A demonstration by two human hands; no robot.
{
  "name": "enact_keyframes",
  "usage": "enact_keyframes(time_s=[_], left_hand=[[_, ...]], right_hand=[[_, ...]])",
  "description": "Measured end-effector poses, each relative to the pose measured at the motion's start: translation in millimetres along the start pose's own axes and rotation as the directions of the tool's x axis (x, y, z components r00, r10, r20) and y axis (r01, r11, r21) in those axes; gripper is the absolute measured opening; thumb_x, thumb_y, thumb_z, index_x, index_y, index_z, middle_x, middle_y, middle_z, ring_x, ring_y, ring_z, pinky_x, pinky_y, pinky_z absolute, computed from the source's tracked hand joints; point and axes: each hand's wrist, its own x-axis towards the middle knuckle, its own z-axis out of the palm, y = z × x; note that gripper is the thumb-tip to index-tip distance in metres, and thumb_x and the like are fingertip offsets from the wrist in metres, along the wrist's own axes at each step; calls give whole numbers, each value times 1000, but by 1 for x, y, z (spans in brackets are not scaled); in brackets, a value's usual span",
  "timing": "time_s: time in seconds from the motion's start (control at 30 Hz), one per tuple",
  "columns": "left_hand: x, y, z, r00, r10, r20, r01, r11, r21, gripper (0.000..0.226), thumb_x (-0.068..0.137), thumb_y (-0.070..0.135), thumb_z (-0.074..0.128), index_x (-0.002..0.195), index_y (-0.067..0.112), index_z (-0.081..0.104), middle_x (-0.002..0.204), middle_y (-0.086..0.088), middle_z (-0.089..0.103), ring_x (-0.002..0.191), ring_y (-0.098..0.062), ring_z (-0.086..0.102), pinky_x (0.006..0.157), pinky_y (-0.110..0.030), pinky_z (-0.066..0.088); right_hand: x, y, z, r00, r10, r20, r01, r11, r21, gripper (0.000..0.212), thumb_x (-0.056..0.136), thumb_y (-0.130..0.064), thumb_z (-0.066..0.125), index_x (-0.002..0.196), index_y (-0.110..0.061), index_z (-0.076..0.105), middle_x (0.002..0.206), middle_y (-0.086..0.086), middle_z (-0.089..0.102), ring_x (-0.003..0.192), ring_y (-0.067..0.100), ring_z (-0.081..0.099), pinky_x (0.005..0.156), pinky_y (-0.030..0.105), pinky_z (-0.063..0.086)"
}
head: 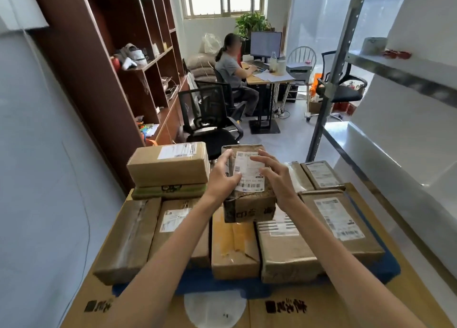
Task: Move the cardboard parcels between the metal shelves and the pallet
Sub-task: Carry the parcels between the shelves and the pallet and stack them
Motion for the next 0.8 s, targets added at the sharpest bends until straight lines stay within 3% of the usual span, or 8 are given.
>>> enact_keyframes(time_s=[0.1, 0.2, 0.33, 0.43, 0.5, 0.63, 0.8], left_hand=[[58, -14, 2, 998, -45, 32, 43, 996, 79, 64, 88, 6, 61, 145, 13, 32, 136, -11, 46, 121, -23, 52, 97, -36, 51], [98, -40, -1, 991, -104, 83, 85, 975, 204, 59, 91, 14, 58, 144, 13, 33, 137, -10, 44, 124, -24, 48, 100, -45, 48], [121, -67, -4, 985, -156, 76, 124, 939, 321, 53, 96, 17, 51, 146, 14, 33, 150, -8, 35, 139, -24, 31, 115, -47, 29], [128, -81, -1, 989, -125, 80, 77, 893, 444, 52, 99, 18, 47, 148, 14, 30, 159, -7, 17, 149, -24, 5, 122, -44, 8], [130, -92, 0, 989, -121, 89, 57, 850, 524, 54, 100, 21, 45, 150, 13, 26, 162, -6, 8, 149, -26, -7, 121, -42, 0], [125, -102, 1, 992, -82, 95, 9, 801, 599, 54, 102, 25, 41, 152, 14, 22, 162, -3, 1, 148, -23, -15, 118, -37, -2], [123, -102, 1, 995, -50, 82, -15, 765, 644, 54, 102, 25, 41, 151, 14, 24, 162, -4, 5, 148, -21, -12, 119, -37, 3]], right_hand=[[61, 22, 2, 997, 64, 42, -63, 998, -28, 34, 75, -21, 52, 103, -20, 71, 137, -6, 48, 122, 17, 50, 93, 43, 52], [98, 41, 14, 993, 106, 48, -103, 993, -51, 37, 73, -20, 49, 104, -17, 70, 127, -3, 54, 113, 25, 57, 86, 42, 53], [119, 84, 31, 986, 151, 69, -144, 984, -103, 35, 76, -21, 50, 106, -21, 69, 138, 1, 49, 115, 19, 56, 89, 44, 53], [126, 102, 37, 992, 119, 49, -110, 981, -160, 27, 86, -6, 53, 108, -12, 68, 139, 0, 48, 109, -13, 51, 82, 12, 49], [130, 108, 39, 995, 95, 27, -88, 978, -189, 27, 89, 2, 51, 110, -5, 66, 138, 1, 47, 100, -20, 50, 76, 5, 45], [128, 120, 40, 999, 31, 20, -26, 974, -223, 28, 89, 2, 50, 109, -9, 67, 140, -1, 47, 126, 4, 43, 87, 13, 48], [127, 119, 40, 999, -14, 30, 23, 956, -292, 31, 88, 3, 50, 109, -11, 66, 140, -2, 47, 129, 13, 44, 90, 27, 52]])
